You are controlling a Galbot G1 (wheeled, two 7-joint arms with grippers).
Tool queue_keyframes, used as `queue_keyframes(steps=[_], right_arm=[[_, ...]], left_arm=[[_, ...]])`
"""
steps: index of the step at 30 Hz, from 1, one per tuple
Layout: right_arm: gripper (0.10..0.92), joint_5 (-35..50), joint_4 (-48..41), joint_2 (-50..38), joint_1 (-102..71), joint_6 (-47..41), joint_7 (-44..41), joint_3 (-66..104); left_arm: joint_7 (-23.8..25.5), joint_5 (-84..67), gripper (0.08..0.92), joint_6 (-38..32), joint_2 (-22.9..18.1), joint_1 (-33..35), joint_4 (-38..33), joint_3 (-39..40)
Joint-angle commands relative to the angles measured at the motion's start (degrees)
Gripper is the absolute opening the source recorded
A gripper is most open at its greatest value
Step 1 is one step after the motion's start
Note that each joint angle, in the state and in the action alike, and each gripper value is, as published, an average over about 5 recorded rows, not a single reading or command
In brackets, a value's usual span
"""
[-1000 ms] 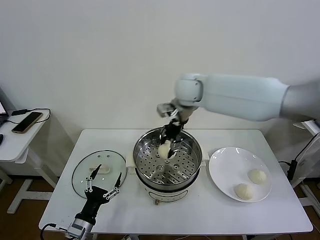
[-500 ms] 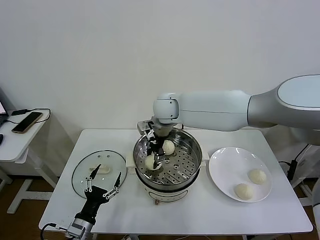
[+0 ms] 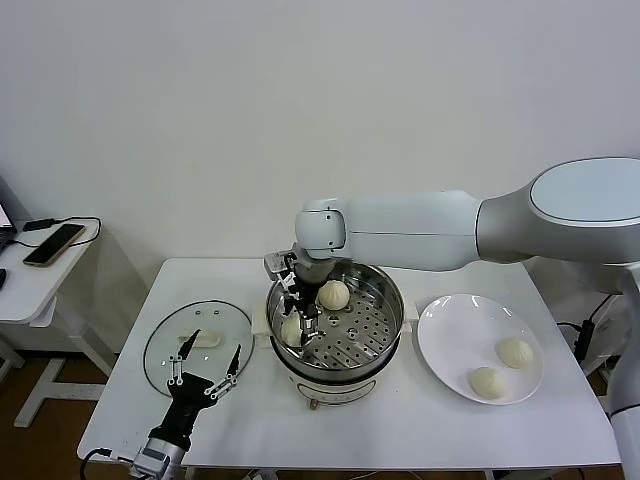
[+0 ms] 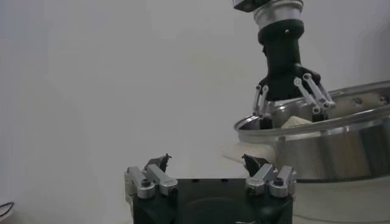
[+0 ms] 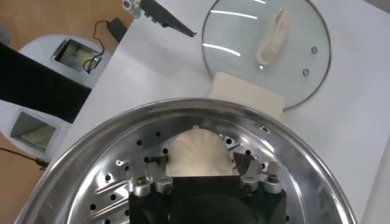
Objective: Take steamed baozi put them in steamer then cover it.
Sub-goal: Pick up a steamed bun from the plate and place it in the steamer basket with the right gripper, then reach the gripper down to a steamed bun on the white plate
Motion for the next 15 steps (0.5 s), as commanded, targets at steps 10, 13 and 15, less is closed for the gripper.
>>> queue_keyframes(steps=[10,13,15], right_arm=[[0.823,-12.42,4.9,-20.63,9.38,6.22,-14.77,9.21],[0.823,-13.88,5.3,-27.02,10.66,8.55,-17.88,9.42],[0.823,-15.56,5.21,-31.16,10.61,10.38,-19.97,8.99]], left_arm=[[0.01,0.12,0.823,-0.28,-0.18,0.3,-0.22,-0.04],[0.03,0.12,0.823,-0.24,-0.02,0.18,-0.34,0.1],[0.04,0.12,0.823,-0.06,0.02,0.06,-0.55,0.24]])
